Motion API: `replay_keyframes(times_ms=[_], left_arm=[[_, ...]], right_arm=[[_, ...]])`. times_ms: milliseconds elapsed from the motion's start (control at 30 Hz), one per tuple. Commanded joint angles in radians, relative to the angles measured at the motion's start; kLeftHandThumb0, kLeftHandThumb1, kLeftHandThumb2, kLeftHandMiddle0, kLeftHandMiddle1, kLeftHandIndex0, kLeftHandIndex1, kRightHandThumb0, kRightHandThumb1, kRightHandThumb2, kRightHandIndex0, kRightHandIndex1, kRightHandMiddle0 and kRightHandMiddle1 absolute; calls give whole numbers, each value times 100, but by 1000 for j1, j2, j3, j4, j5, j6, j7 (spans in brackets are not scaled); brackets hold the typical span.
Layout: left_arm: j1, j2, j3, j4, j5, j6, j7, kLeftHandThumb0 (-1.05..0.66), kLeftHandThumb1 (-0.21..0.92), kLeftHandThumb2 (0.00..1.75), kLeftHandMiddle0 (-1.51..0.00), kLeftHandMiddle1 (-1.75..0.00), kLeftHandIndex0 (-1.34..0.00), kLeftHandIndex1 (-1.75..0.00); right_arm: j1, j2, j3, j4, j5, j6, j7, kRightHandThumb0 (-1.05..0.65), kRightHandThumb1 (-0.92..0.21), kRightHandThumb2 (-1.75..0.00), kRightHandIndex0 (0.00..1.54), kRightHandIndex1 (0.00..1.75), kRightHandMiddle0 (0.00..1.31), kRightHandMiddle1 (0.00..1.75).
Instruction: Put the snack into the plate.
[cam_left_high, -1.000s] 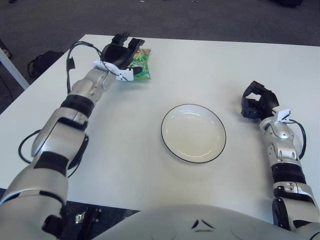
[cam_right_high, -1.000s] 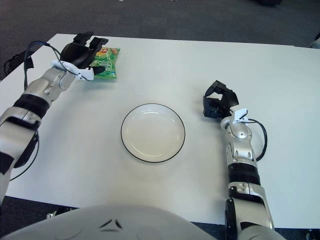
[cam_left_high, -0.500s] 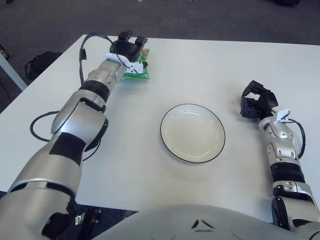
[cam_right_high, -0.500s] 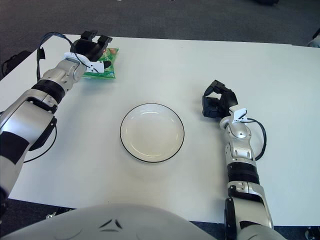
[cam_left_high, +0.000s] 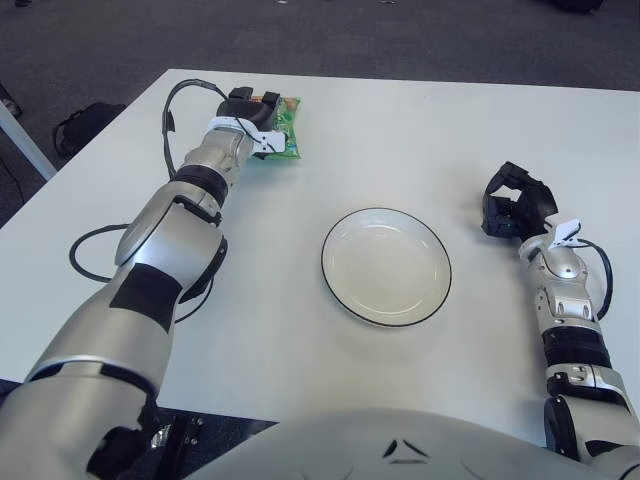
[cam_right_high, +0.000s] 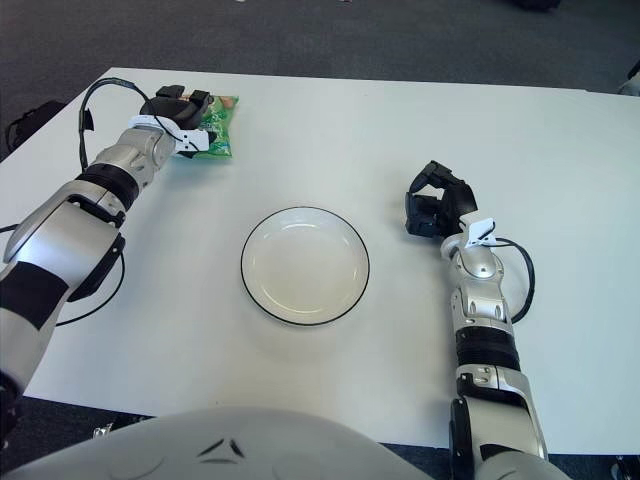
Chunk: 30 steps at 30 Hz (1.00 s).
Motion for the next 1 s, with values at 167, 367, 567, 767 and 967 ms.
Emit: replay_keyframes(times_ms=[167, 367, 567, 767, 967], left_arm=[[76, 13, 87, 3, -124, -14, -109, -102, 92, 132, -17, -21, 0, -59], [104, 36, 127, -10, -181, -35, -139, -103, 92, 129, -16, -20, 0, -61], [122, 40, 163, -24, -231, -57, -155, -105, 92, 124, -12, -19, 0, -59], [138, 46, 162, -34, -240, -77, -171, -104, 92, 122, -12, -19, 0, -62], [183, 65, 155, -70, -251, -181, -206, -103, 92, 123, -15, -21, 0, -70]], right_arm=[[72, 27, 28, 21, -13, 77, 16, -48, -33, -130, 133, 175, 60, 175], [74, 25, 27, 13, -14, 82, 16, -48, -33, -131, 133, 175, 61, 175], [72, 22, 29, 18, -16, 79, 19, -48, -32, -131, 133, 175, 61, 175], [71, 19, 30, 17, -20, 84, 18, -48, -31, -132, 132, 175, 62, 175], [71, 16, 32, 15, -26, 83, 14, -49, -31, -132, 132, 175, 62, 175]])
